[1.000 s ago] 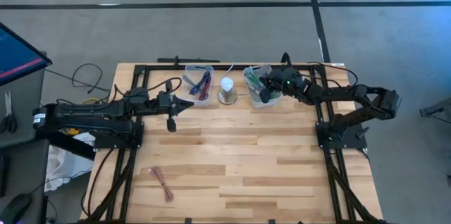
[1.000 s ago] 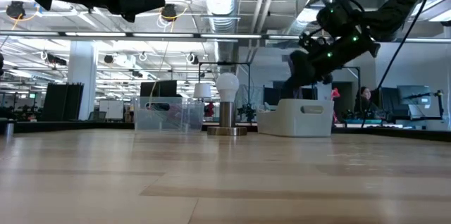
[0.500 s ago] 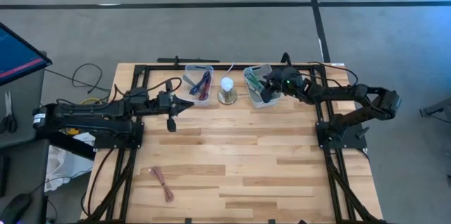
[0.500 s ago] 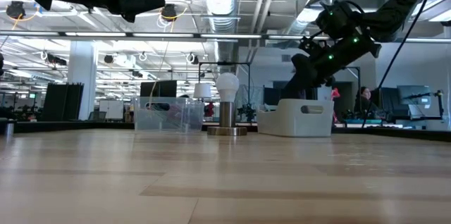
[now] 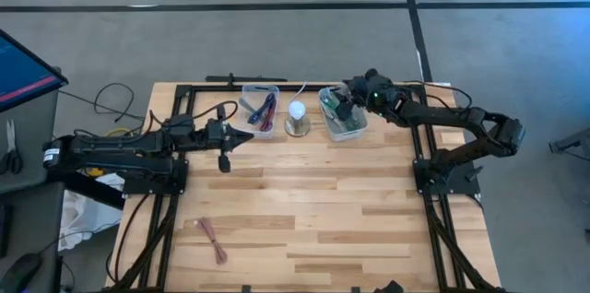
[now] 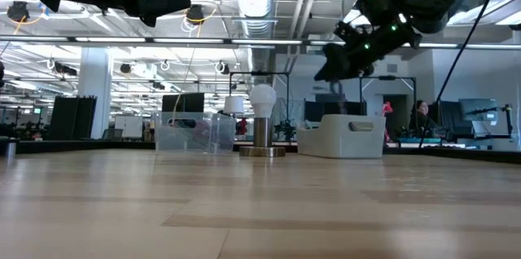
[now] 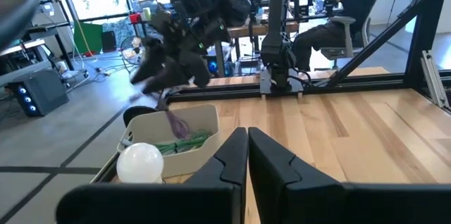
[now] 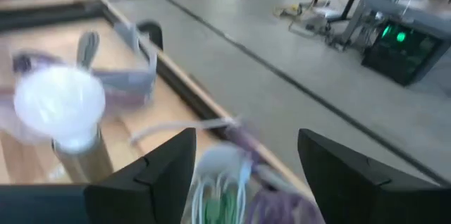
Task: Pick & Place USB Port
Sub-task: Put the pink charger cable into the gray bin
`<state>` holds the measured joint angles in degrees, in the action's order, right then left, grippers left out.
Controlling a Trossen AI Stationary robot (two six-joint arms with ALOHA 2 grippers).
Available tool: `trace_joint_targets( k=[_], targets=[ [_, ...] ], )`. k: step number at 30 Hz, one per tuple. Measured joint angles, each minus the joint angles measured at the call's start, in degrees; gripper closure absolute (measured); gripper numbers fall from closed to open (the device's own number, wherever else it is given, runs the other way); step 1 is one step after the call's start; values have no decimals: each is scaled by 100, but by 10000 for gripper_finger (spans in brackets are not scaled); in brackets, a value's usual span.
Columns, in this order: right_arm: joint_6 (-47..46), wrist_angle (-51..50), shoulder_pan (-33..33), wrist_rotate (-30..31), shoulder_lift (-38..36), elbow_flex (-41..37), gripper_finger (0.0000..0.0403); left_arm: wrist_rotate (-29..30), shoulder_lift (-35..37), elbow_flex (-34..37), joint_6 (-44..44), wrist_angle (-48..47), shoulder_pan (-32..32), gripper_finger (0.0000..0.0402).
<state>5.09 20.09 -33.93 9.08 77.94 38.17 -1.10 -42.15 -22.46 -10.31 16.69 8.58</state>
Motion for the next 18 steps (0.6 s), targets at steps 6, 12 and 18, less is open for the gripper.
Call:
trace_joint_targets(
  k=[6, 12, 18],
  targets=[
    [0, -617, 2, 0, -1, 445, 175, 0, -1, 0, 29, -102, 0, 387],
    [69, -1117, 279, 2, -96, 453, 186, 0, 0, -5, 29, -343, 0, 387],
    [669, -1702, 863, -15, -464, 453, 201, 0, -2, -7, 110, -1500, -93, 387]
  ],
)
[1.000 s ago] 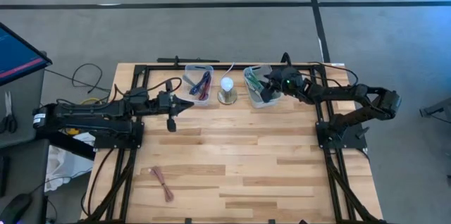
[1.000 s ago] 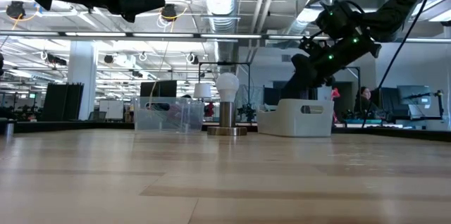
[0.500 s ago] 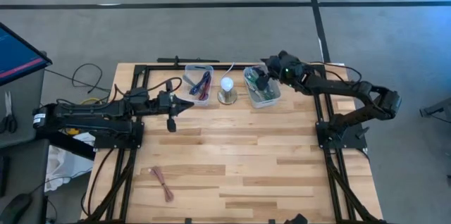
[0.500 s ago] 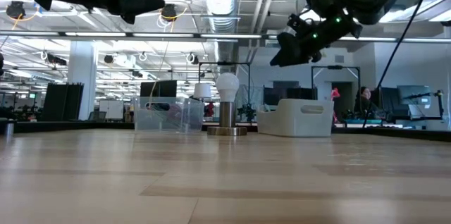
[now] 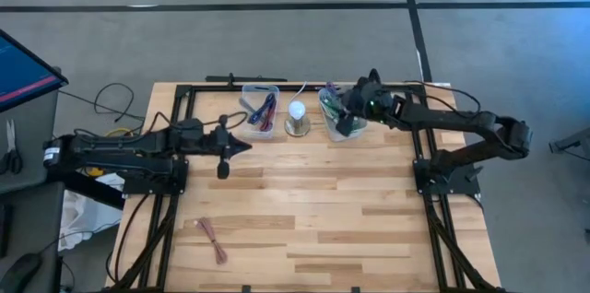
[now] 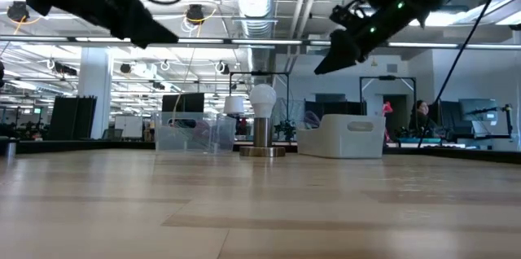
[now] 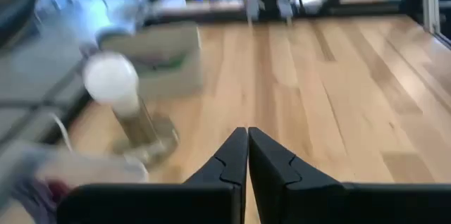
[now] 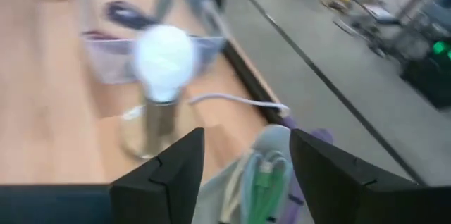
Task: Pick & Place USB Port
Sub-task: Put the pink charger cable into the gray bin
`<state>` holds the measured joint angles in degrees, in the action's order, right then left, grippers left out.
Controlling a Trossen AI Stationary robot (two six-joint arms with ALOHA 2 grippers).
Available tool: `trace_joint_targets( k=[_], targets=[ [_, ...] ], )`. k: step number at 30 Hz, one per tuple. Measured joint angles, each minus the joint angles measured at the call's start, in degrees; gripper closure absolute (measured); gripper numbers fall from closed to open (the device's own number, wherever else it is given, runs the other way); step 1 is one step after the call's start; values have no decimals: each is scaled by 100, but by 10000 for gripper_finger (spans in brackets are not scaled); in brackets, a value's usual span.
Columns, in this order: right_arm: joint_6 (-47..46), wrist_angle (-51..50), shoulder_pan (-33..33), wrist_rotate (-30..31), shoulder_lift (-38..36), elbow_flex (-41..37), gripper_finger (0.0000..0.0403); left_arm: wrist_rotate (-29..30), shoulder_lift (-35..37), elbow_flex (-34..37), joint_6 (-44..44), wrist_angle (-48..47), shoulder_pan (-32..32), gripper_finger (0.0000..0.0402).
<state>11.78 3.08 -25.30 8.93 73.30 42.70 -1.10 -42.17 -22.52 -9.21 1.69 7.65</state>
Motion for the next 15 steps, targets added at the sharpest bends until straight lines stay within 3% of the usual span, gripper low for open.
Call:
trace_joint_targets(
  k=[9, 15],
  targets=[
    [174, -936, 874, 6, -794, 2, 236, 0, 10, 0, 501, -379, -305, 387],
    [-113, -1185, 1031, 13, -1146, 2, 261, 2, 106, 0, 524, -1198, -510, 387]
  ],
)
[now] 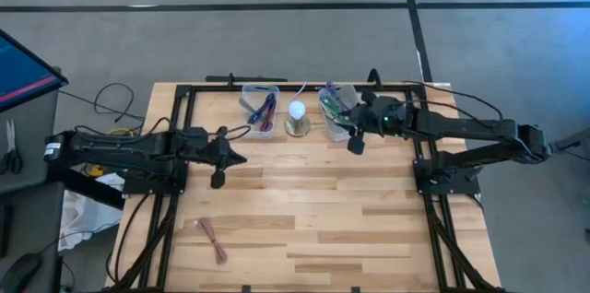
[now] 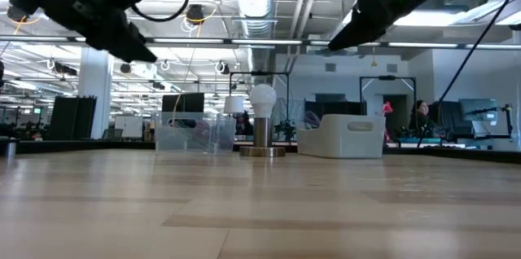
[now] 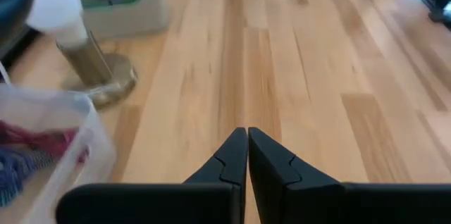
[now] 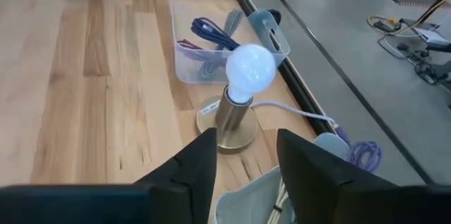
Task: Pick & Place USB Port
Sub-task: Put the pink charger cable into the gray bin
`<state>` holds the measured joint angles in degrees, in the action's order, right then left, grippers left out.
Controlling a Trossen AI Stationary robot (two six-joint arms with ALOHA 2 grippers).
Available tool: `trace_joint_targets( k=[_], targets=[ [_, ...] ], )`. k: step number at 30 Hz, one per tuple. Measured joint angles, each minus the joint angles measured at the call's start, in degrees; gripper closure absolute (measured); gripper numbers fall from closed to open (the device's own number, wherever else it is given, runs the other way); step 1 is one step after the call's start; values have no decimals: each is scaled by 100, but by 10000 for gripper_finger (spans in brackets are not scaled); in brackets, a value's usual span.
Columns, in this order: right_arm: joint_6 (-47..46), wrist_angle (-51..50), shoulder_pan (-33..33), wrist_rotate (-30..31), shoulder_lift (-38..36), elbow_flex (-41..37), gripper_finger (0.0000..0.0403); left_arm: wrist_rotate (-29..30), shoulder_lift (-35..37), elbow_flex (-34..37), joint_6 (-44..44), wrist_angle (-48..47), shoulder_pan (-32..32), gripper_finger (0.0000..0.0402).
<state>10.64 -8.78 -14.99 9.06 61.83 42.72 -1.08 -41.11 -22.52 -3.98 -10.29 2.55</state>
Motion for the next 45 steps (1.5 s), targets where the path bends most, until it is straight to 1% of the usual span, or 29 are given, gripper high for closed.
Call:
trace_joint_targets(
  k=[3, 5, 9, 14, 16, 19, 22, 25, 28, 30, 36, 38, 43, 45],
  targets=[
    [-63, -51, -3, 5, -54, 0, 273, -4, 125, 0, -43, -131, -51, 387],
    [-64, -44, -7, 7, -66, -2, 280, -2, 227, -41, -231, -143, -57, 388],
    [-229, -46, -12, 4, -64, -2, 289, -4, 396, -333, -664, -310, -57, 395],
    [-319, -121, -14, 90, -64, -2, 295, -1, 434, -1097, -1015, -1792, -59, 396],
    [-296, -198, -12, 339, -64, -2, 296, 0, 434, -1356, -1035, -2225, -89, 396],
    [-275, -487, -14, 736, -64, -2, 296, -2, 436, -1613, -1039, -2554, -199, 397],
    [-277, -853, -19, 848, -75, -2, 296, 20, 434, -1709, -1039, -2685, -334, 397],
    [-408, -1065, -9, 692, -78, -2, 304, 263, 430, -1707, -1032, -2891, -460, 397],
    [-375, -1014, 49, 281, -78, -2, 328, 465, 432, -1707, -1017, -2891, -570, 397],
    [-296, -1048, 84, 267, -107, -2, 348, 553, 432, -1707, -960, -2891, -629, 397],
    [-305, -1443, -31, 296, -202, -4, 397, 577, 432, -1707, -579, -2891, -698, 397],
    [-305, -1461, -94, 304, -201, -4, 400, 577, 432, -1707, -627, -2889, -704, 397],
    [-407, -1231, -169, 304, -81, -4, 389, 577, 432, -1707, -655, -2871, -702, 396],
    [-298, -1233, -167, 302, -53, -4, 387, 577, 432, -1707, -657, -2872, -699, 396]
  ],
)
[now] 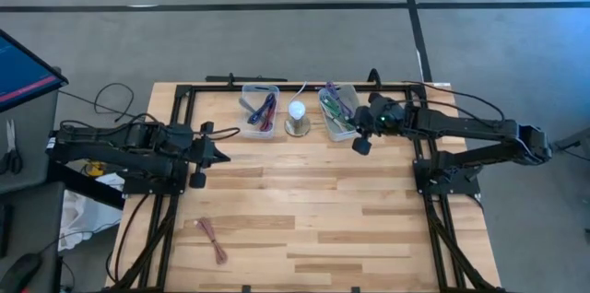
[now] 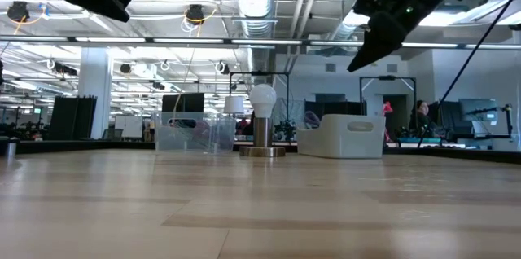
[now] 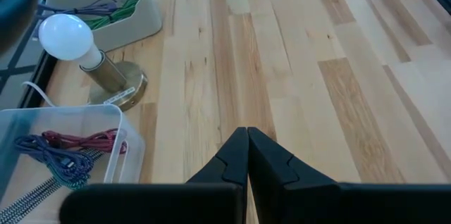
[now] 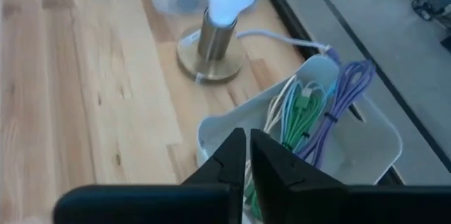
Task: Pick & Place USB Port
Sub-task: Put the pink charger cable into the gray bin
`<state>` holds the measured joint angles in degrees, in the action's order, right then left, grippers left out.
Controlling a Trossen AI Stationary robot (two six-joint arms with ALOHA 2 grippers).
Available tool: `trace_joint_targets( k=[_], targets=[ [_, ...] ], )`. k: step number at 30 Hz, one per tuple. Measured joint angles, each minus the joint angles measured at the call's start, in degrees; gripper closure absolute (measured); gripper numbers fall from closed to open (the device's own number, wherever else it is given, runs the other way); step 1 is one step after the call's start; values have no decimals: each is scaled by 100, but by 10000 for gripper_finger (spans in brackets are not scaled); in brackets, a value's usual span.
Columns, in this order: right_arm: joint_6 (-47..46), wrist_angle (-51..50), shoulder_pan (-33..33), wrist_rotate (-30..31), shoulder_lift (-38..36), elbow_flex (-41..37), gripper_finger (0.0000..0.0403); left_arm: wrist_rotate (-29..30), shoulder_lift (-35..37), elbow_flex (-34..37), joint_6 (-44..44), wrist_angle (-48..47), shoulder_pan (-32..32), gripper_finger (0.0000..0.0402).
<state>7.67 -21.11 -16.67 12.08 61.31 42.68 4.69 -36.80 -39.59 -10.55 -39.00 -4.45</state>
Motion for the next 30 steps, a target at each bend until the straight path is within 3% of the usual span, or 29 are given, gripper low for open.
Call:
trace_joint_targets(
  k=[5, 10, 16, 22, 30],
  targets=[
    [-7, -67, 9, -2, 151, -4, 392, 2, 0, 0, -9, 5, 0, 393],
    [-629, 228, 7, -2, 290, -2, 401, 24, -2, 0, -11, 7, 0, 396],
    [284, 638, 229, -7, 292, -2, 402, 24, -15, 0, -11, 42, 0, 397],
    [428, 840, 295, -20, 200, 0, 402, 330, -188, 2, 31, -88, -63, 397],
    [93, 1086, 153, -12, 200, -393, 402, 111, -1027, 6, 52, -326, -805, 398]
  ],
)
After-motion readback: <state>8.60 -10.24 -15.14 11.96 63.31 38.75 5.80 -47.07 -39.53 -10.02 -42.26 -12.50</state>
